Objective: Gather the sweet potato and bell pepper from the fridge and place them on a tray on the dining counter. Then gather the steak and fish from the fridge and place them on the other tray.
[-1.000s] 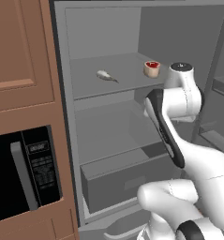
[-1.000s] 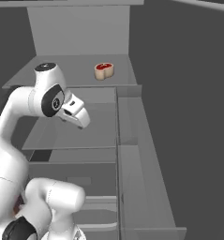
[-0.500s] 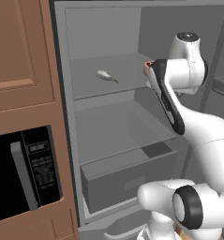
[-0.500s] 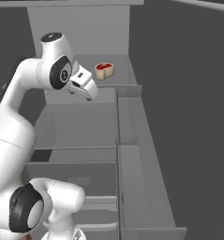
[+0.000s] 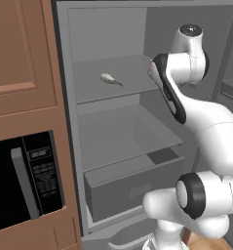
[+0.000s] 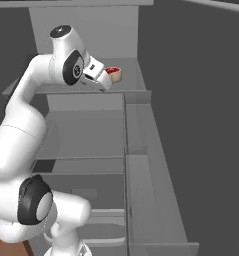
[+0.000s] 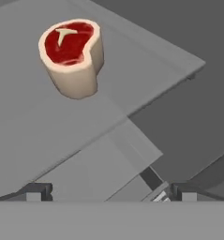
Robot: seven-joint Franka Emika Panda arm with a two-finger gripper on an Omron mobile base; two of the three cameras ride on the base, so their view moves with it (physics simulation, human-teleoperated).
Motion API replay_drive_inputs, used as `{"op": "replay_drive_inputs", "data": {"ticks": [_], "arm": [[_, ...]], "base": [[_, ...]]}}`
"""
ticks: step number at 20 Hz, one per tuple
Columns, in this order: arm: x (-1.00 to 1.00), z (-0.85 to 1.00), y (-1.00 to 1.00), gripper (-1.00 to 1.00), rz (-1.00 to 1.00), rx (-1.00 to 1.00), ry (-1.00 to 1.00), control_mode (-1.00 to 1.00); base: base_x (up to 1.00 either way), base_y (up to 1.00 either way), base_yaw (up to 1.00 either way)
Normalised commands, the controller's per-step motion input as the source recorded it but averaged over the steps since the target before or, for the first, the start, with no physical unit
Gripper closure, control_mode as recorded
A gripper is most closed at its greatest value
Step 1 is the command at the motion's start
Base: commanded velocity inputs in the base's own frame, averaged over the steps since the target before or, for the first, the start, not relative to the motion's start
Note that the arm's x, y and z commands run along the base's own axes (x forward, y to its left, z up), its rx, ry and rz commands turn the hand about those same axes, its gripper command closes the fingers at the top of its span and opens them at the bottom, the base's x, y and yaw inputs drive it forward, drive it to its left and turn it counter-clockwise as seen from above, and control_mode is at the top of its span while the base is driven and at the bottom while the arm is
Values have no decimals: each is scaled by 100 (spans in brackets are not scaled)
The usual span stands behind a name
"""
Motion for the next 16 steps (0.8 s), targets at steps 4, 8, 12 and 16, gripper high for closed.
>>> {"op": "replay_drive_inputs", "data": {"ticks": [4, 8, 12, 16], "arm": [[70, 3, 0, -100, 7, 0, 0, -100], [58, 0, -1, -100, 9, 0, 0, -100], [40, 0, -14, -100, 11, 0, 0, -100], [43, -2, -19, -100, 12, 0, 0, -100]], "base": [[0, 0, 0], [0, 0, 0], [0, 0, 0], [0, 0, 0]]}}
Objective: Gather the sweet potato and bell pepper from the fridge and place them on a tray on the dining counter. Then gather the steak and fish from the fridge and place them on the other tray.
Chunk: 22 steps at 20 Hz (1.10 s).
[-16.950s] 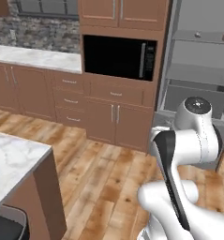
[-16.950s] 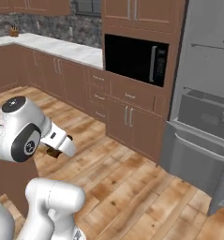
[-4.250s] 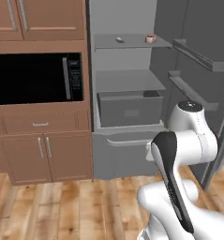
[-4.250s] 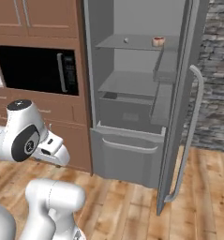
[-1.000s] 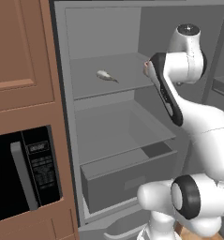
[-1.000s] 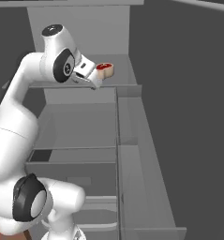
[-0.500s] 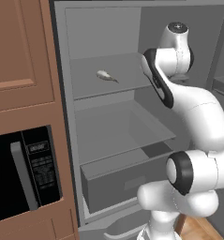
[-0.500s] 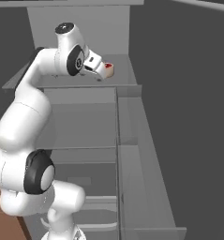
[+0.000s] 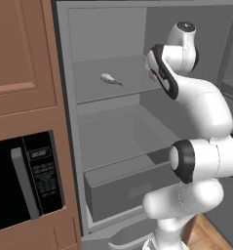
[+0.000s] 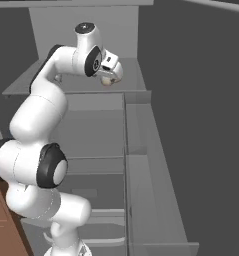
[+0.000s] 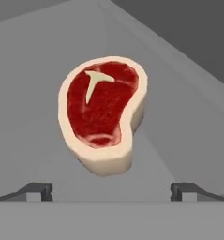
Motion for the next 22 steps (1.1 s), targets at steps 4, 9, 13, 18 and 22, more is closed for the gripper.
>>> {"op": "replay_drive_inputs", "data": {"ticks": [4, 9, 13, 18, 22], "arm": [[55, -1, -3, -100, 9, 0, 1, -100], [50, -11, 0, -100, 3, -2, 9, -100], [12, -9, 0, -100, 0, 0, 7, -100], [2, -18, 0, -100, 0, 0, 4, -100], [-3, -32, 0, 100, 0, -2, 2, -100]], "base": [[0, 0, 0], [0, 0, 0], [0, 0, 0], [0, 0, 0], [0, 0, 0]]}}
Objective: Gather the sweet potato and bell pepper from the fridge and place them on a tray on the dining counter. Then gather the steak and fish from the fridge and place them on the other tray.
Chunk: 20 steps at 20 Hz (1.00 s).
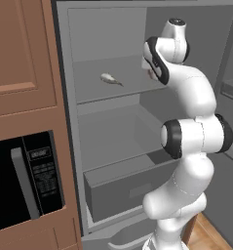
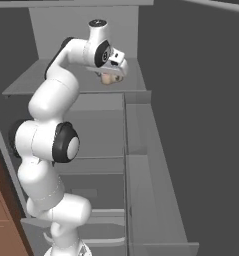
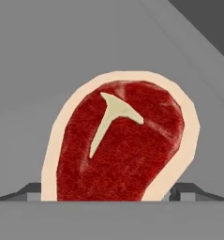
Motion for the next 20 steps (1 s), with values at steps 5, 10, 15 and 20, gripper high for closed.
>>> {"op": "replay_drive_inputs", "data": {"ticks": [5, 10, 15, 20], "arm": [[0, -37, 3, 100, 0, -2, 4, -100], [-35, -12, 3, 100, 0, -1, 0, -100], [-98, 0, 0, 100, -5, 0, -9, -100], [-100, 10, 0, 100, -6, 0, -5, -100]], "base": [[0, 0, 0], [0, 0, 0], [0, 0, 0], [0, 0, 0]]}}
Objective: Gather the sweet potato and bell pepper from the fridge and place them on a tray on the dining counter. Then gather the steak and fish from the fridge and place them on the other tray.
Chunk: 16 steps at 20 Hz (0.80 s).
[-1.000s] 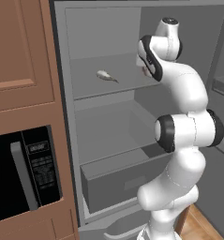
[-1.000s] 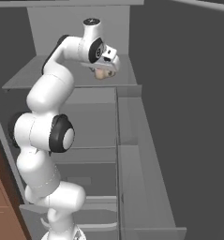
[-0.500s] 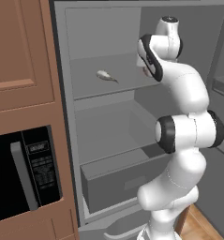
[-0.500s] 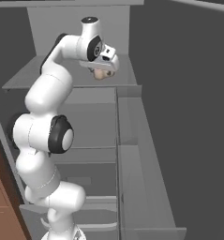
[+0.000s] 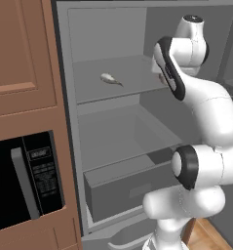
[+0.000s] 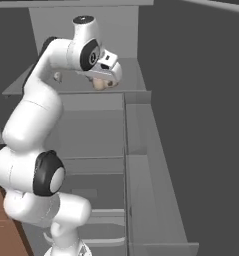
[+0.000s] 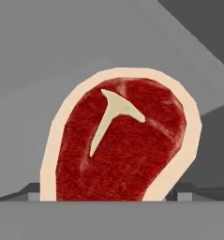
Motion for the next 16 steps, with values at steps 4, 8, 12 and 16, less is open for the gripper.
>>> {"op": "replay_drive_inputs", "data": {"ticks": [4, 8, 12, 16], "arm": [[-100, 13, 0, 100, -5, 1, -2, -100], [-100, 10, 10, 100, -4, 0, -1, -100], [-100, 2, 23, 100, -1, 0, 0, -100], [-100, 0, 34, 100, 0, 0, 0, -100]], "base": [[0, 0, 0], [0, 0, 0], [0, 0, 0], [0, 0, 0]]}}
